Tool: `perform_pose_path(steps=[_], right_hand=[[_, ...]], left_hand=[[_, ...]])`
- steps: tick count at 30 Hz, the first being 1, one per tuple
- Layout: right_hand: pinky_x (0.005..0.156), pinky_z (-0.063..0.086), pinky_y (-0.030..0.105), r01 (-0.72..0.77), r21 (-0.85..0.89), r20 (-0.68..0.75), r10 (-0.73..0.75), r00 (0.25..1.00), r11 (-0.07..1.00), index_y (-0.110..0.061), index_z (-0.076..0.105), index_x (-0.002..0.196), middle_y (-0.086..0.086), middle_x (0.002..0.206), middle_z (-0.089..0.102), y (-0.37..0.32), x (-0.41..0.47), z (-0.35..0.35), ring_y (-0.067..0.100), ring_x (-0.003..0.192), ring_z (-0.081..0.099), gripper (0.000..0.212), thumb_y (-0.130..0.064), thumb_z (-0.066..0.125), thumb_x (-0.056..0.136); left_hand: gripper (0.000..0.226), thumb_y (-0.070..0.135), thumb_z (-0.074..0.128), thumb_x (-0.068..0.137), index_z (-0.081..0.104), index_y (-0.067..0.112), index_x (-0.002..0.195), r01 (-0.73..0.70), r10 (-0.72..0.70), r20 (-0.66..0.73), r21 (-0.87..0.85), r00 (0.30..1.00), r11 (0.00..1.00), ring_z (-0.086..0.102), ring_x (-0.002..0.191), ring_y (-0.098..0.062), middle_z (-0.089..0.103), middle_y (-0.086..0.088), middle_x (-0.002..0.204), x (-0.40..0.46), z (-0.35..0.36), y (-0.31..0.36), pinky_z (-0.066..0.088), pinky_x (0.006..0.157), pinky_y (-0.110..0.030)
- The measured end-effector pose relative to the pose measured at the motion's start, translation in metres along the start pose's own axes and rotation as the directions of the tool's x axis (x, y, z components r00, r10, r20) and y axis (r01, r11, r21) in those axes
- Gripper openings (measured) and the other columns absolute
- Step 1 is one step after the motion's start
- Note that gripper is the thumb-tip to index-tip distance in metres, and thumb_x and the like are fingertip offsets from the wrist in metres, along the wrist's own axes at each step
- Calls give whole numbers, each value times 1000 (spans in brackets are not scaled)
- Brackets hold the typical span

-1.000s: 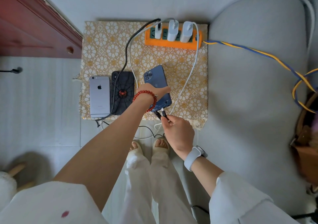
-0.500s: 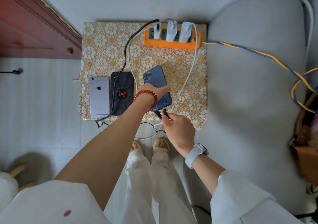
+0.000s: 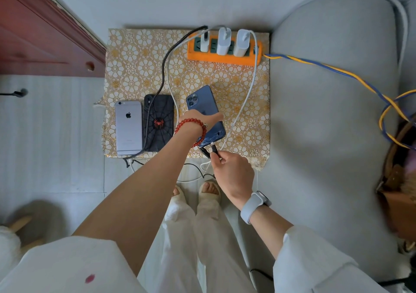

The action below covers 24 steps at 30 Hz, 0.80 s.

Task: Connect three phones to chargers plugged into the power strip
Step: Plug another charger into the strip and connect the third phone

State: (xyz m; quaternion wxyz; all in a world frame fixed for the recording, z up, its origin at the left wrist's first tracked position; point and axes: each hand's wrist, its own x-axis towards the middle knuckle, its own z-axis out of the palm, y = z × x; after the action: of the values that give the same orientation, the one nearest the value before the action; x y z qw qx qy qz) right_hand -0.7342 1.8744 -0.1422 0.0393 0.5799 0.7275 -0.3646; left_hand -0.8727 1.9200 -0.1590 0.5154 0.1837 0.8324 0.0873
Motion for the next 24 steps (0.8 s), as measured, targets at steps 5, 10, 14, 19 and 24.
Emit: perform_pose_path(steps=[5,10,14,19,24], right_hand=[[54,33,27,-26,-15,20,27,999,1000,-11,66,74,12,71,69,-2,2,-1,32,63,55,34,-34,47,89],[56,33,27,-53,-17,12,53,999,998,-11,67,76,12,75,70,-10,4,2,34,69,59,33,-34,47,89],[57,36,30,-76,16,46,75,996,997,-10,65,71,15,72,68,-10,1,7,36,69,57,34,-33,48,89],[57,36,31,-93,56,116,86,989,994,-13,56,61,16,72,67,-11,-7,22,33,64,52,35,-32,46,89],[69,53,40,-129,98,165,112,980,987,-12,59,67,14,77,71,-8,0,35,34,75,64,35,-34,44,90]], left_hand=[[53,59,57,73,38,13,53,1,-1,-8,0,1000,1000,39,47,-15,39,-3,53,0,1,0,31,45,-23],[51,56,58,73,38,14,53,19,-19,-5,-38,1000,999,41,50,-17,41,-4,55,0,3,-1,34,47,-24],[45,52,63,71,49,9,72,78,-71,61,-131,996,988,53,60,-23,52,-8,67,-2,-3,-12,46,58,-30],[47,55,61,73,52,9,70,73,-74,31,53,997,996,52,62,-21,53,-12,74,-7,-4,-20,43,55,-30],[73,59,54,76,47,0,119,55,-43,-69,179,997,982,46,117,-33,48,-21,126,-1,3,-21,44,93,-41]])
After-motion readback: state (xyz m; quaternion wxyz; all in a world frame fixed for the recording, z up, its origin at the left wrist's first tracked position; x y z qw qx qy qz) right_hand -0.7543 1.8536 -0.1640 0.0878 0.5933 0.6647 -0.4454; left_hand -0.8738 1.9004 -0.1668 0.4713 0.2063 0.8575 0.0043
